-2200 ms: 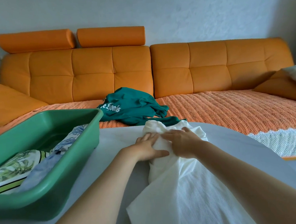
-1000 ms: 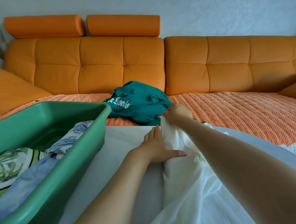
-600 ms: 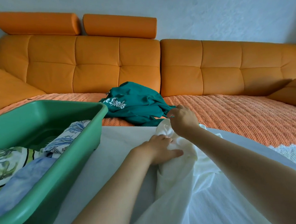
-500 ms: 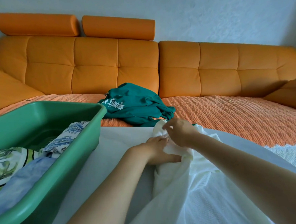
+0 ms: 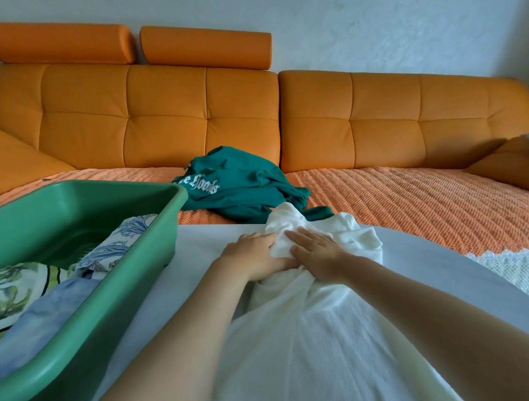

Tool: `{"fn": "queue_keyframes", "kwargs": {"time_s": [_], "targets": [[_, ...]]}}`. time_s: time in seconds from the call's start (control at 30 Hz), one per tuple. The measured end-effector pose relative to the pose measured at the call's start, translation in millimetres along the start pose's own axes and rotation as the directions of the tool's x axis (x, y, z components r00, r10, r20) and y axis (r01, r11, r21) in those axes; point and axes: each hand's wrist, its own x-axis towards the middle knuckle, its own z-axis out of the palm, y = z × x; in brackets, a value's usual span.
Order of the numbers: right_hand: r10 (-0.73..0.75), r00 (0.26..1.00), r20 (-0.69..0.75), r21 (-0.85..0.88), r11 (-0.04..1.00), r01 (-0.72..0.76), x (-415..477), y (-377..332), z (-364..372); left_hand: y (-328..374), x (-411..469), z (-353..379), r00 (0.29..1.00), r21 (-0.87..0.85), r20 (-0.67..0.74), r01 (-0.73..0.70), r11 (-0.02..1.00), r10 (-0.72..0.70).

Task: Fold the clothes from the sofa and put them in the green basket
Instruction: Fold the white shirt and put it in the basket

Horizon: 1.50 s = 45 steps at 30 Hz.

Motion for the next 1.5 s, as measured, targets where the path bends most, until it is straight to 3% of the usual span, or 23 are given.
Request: {"fn": "queue_keyframes", "kwargs": {"time_s": [0.1, 0.2, 0.3, 0.53, 0.7, 0.8, 0.9, 1.0, 1.13, 1.17, 1.23, 1.3, 1.33, 1.37, 1.43, 1.47, 1.5], "targets": [[0.033, 0.999, -0.013, 0.043, 0.999, -0.033, 10, -4, -3, -9, 0, -3, 0.997, -0.121, 0.057, 0.056, 0.991, -0.050], [0.217, 0.976, -0.005, 0.232, 0.950, -0.210, 5, -17, -17, -14, -6, -8, 0.995, -0.124, 0.067, 0.078, 0.989, -0.070], [0.305, 0.950, -0.067, 0.250, 0.927, -0.280, -12, -31, -33, -17, -19, -12, 0.994, -0.131, 0.054, 0.104, 0.986, -0.098], [0.117, 0.972, -0.203, 0.334, 0.941, -0.043, -75, -77, -63, -12, -75, -25, 0.996, -0.050, -0.028, 0.087, 0.995, -0.088], [0.158, 0.953, -0.258, 0.403, 0.914, -0.043, -118, -113, -74, -2, -123, -21, 0.987, -0.108, 0.114, 0.128, 0.986, -0.116], [0.204, 0.974, -0.096, 0.496, 0.858, -0.131, -143, -125, -72, 0, -148, -14, 0.962, -0.050, 0.223, 0.170, 0.984, -0.155], [0.147, 0.987, 0.061, 0.465, 0.871, -0.159, -159, -134, -67, -2, -165, -18, 0.958, -0.016, 0.215, 0.200, 0.980, -0.192], [0.123, 0.988, 0.091, 0.515, 0.843, -0.153, -168, -139, -72, -4, -177, -25, 0.965, -0.132, 0.209, 0.190, 0.973, -0.160], [0.266, 0.962, 0.055, 0.688, 0.689, -0.229, -172, -131, -84, 7, -184, -32, 0.990, -0.356, 0.099, 0.130, 0.926, -0.101], [0.332, 0.940, 0.075, 0.764, 0.586, -0.268, -172, -127, -88, 13, -185, -34, 0.996, -0.421, 0.055, 0.090, 0.903, -0.074], [0.427, 0.884, 0.192, 0.901, 0.280, -0.331, -174, -119, -99, 30, -191, -39, 0.999, -0.552, 0.024, -0.013, 0.834, 0.032], [0.417, 0.856, 0.306, 0.936, 0.032, -0.350, -179, -105, -107, 50, -197, -37, 0.968, -0.639, 0.128, -0.086, 0.764, 0.215], [0.400, 0.846, 0.353, 0.926, -0.021, -0.377, -181, -98, -108, 59, -199, -33, 0.921, -0.679, 0.232, -0.078, 0.730, 0.314], [0.390, 0.833, 0.392, 0.908, -0.019, -0.419, -183, -93, -107, 66, -201, -27, 0.846, -0.706, 0.348, -0.046, 0.707, 0.404], [0.399, 0.809, 0.433, 0.849, 0.123, -0.515, -189, -89, -100, 69, -200, -20, 0.713, -0.700, 0.505, 0.008, 0.714, 0.487], [0.406, 0.799, 0.444, 0.806, 0.207, -0.554, -191, -89, -94, 68, -200, -21, 0.718, -0.687, 0.513, 0.015, 0.726, 0.471], [0.410, 0.791, 0.454, 0.769, 0.267, -0.581, -192, -90, -89, 65, -199, -22, 0.770, -0.671, 0.473, 0.000, 0.742, 0.428]]}}
